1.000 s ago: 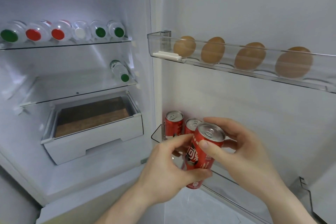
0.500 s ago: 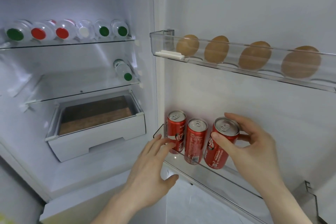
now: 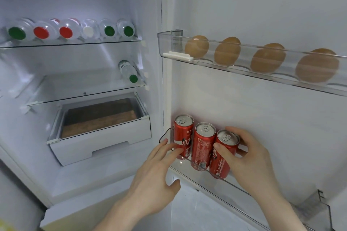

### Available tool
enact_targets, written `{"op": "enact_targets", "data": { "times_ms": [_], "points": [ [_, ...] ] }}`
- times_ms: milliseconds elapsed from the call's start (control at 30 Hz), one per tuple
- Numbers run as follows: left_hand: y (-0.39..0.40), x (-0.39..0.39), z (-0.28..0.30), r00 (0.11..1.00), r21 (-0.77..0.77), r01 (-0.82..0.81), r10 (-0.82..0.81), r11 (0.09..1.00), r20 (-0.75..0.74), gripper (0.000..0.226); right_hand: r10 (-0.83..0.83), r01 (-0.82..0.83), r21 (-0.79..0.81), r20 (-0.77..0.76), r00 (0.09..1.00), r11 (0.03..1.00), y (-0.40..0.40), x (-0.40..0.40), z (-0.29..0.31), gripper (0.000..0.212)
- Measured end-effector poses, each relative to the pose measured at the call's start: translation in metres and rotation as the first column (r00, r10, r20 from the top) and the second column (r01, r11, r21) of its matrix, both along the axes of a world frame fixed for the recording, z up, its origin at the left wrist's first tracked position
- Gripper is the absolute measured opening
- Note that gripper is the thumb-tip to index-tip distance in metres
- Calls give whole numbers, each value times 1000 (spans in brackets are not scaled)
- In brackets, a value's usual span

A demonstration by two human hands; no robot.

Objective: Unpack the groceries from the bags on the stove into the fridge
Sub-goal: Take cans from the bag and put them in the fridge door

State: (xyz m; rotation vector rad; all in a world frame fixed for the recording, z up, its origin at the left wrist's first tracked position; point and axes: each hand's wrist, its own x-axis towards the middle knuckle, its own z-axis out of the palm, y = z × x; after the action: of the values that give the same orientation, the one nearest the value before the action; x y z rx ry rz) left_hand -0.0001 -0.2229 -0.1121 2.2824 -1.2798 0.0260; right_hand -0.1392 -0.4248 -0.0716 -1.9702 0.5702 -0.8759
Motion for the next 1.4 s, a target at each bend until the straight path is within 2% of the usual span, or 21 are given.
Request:
{"op": "enact_targets", "data": {
  "times_ms": [133,300,400,467,533,600,667,700,800,867,1000,1100,1167,1267,1400],
  "points": [
    [1,2,-2,1000,6,19,-19,1000,-2,79,-21,21,22,7,1000,1000,1,0,-1,40],
    [4,9,-1,995,-5,98,-98,995,-33,84,-121,120,-98,4,993,988,6,-2,6,42],
    [17,14,8,981,-108,127,-141,986,-130,78,-245,271,-178,154,957,946,21,-4,17,34],
    [32,16,16,984,-175,87,-112,981,-139,72,-247,305,-186,280,928,934,40,-4,23,26],
    [53,22,18,990,-217,17,-47,976,-134,64,-107,193,-225,343,933,955,65,2,24,23],
    [76,31,15,988,-254,-76,39,964,-147,56,68,26,-307,293,954,951,87,14,19,20],
    [101,43,8,974,-250,-192,152,949,-170,53,245,-209,-316,80,966,926,103,32,12,26],
    [113,49,5,962,-248,-249,211,936,-170,52,335,-342,-291,-76,939,893,108,43,8,31],
    [150,63,-3,914,-254,-399,359,881,-192,51,471,-654,-243,-523,710,716,122,77,-15,49],
    [174,68,-8,871,-226,-487,449,844,-199,52,477,-751,-178,-674,564,636,135,97,-27,59],
    [222,57,-21,782,-96,-615,590,782,-202,63,553,-850,-61,-734,393,522,168,132,-35,64],
    [252,29,-26,696,-19,-703,681,711,-227,68,593,-920,-26,-757,274,392,196,162,-43,66],
    [267,1,-30,608,19,-779,763,626,-220,70,621,-962,7,-765,171,274,219,180,-49,68],
    [283,-56,-43,450,45,-884,872,466,-192,75,651,-992,100,-759,-30,71,258,194,-58,73],
    [289,-143,-69,208,104,-967,955,234,-213,79,597,-967,178,-761,-254,-183,302,188,-71,75]
  ]
}}
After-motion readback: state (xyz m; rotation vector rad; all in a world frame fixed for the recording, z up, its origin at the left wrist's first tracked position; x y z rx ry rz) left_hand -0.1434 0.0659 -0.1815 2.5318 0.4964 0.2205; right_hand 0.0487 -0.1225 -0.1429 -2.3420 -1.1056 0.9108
